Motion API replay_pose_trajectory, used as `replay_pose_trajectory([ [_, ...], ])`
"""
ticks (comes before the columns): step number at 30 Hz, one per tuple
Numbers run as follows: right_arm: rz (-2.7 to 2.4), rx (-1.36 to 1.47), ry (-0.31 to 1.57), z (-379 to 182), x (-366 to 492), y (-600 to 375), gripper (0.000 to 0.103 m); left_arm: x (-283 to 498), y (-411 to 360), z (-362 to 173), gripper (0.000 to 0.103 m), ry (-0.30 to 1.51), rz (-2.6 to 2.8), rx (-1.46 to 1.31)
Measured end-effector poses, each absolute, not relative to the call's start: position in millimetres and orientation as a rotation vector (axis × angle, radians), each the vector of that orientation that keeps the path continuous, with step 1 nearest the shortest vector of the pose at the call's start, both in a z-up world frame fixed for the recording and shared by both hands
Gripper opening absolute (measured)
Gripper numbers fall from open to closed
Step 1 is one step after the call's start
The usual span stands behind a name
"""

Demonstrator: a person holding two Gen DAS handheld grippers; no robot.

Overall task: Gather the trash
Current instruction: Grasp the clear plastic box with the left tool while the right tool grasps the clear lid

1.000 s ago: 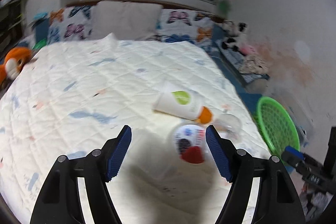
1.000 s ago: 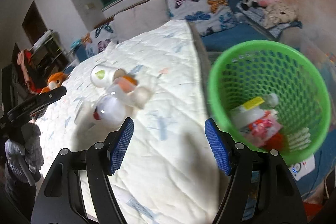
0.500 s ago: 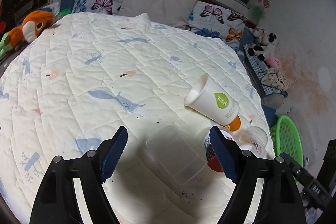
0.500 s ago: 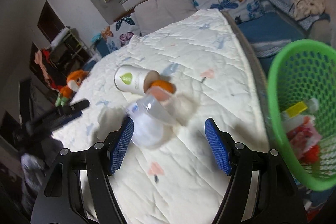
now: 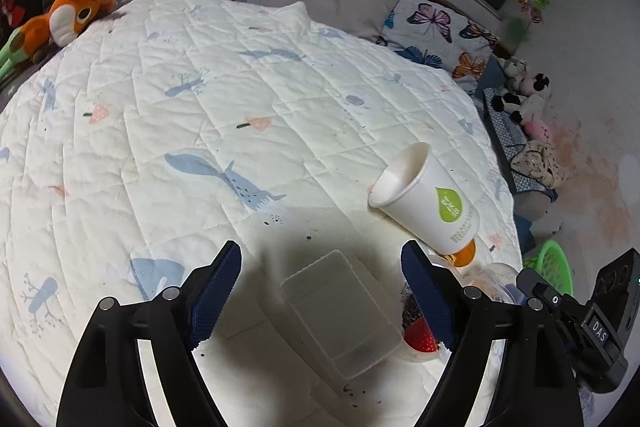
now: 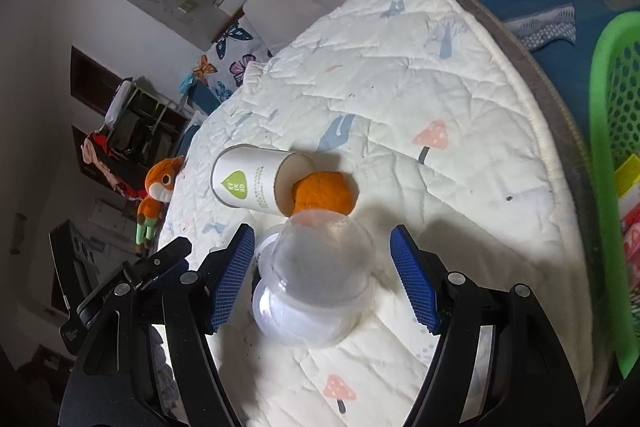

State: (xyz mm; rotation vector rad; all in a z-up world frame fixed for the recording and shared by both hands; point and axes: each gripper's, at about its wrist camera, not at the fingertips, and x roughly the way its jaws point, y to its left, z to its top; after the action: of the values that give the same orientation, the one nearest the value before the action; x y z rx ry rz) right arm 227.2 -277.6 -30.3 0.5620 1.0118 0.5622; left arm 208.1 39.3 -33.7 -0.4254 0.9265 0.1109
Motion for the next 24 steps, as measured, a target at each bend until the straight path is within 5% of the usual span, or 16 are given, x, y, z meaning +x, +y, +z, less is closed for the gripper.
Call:
replay_pose_trajectory([
  [9,0.591,0.601,1.042,-38.0,229.3,-276.4,0.059,217.1,37.4,-51.5,0.079,0.985,0.185,-0.439],
  [24,0.562,0.564,0.964,-23.2,210.6,-291.6,0.059,223.8,37.8,-70.6,0.074,1.043,0.245,-0.463],
])
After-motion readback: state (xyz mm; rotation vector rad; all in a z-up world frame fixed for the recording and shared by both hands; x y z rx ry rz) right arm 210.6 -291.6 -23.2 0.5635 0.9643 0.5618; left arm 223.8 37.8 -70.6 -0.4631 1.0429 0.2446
